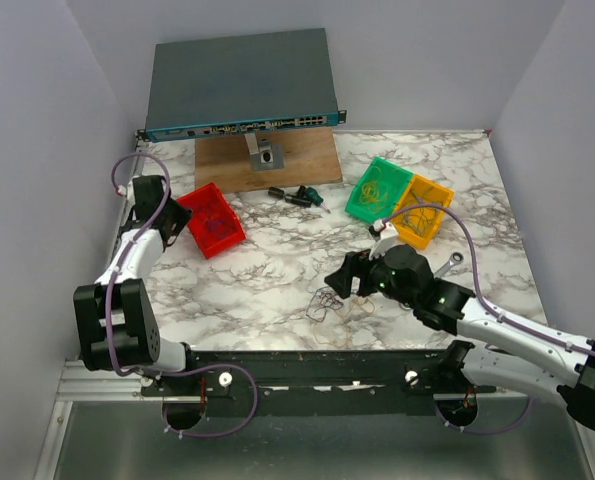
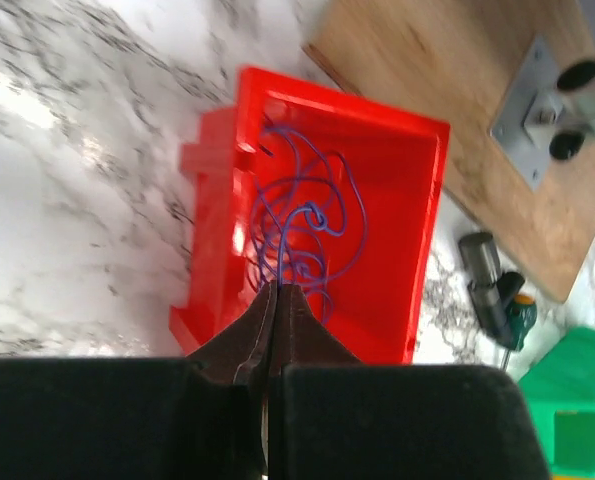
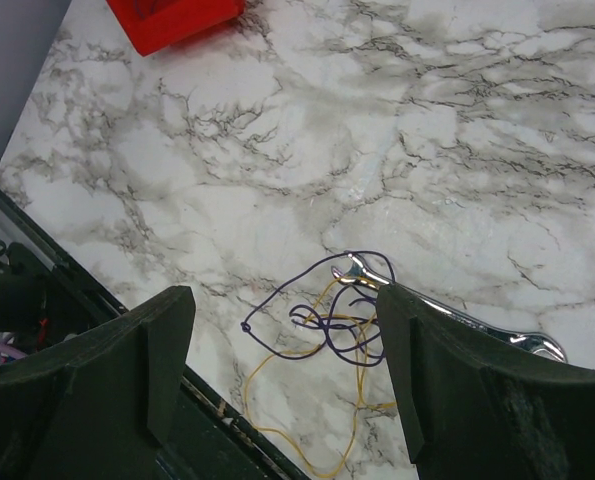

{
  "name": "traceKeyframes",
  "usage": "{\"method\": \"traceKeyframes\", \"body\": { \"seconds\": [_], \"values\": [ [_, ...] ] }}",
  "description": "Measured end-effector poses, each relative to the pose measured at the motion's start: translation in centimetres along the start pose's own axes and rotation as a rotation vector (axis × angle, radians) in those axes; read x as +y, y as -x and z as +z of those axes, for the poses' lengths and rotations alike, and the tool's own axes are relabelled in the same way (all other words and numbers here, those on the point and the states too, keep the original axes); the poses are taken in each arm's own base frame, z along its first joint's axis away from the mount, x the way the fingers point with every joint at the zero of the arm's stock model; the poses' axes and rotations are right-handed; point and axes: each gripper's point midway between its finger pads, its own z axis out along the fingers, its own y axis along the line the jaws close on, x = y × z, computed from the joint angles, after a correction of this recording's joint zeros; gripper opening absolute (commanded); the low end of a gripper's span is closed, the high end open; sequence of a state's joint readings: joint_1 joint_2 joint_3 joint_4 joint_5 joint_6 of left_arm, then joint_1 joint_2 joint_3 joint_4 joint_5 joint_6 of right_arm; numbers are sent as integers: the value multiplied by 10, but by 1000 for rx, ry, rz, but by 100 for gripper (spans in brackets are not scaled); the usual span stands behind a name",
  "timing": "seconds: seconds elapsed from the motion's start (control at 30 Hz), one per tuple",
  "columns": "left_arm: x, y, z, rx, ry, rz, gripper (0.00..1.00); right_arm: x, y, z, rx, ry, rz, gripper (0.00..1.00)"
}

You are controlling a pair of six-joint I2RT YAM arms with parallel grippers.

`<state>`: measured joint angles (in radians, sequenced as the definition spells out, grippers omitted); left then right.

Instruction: Untangle the cables

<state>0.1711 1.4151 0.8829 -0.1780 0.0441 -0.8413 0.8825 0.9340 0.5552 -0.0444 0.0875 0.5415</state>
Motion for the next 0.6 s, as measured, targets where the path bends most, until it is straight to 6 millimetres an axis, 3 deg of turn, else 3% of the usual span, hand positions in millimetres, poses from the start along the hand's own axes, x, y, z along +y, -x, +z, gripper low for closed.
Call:
{"method": "traceKeyframes", "body": {
  "seconds": [0.13,0.23,0.4,0.5,0.6],
  "values": [
    [-15,-17,3,43,-15,70,0,0,-4,2,16,0,-1,82],
    [-27,-22,16,75,-6,115,0,0,-4,3,15,3,-1,82],
    [-30,-28,47,134,76,157,0,1,-3,3,12,7,-1,82],
    [-23,-36,67,178,121,159,6,1,-4,5,15,6,0,82],
    [-10,-47,73,218,171,157,20,-2,-10,10,37,-10,9,82]
  ]
}}
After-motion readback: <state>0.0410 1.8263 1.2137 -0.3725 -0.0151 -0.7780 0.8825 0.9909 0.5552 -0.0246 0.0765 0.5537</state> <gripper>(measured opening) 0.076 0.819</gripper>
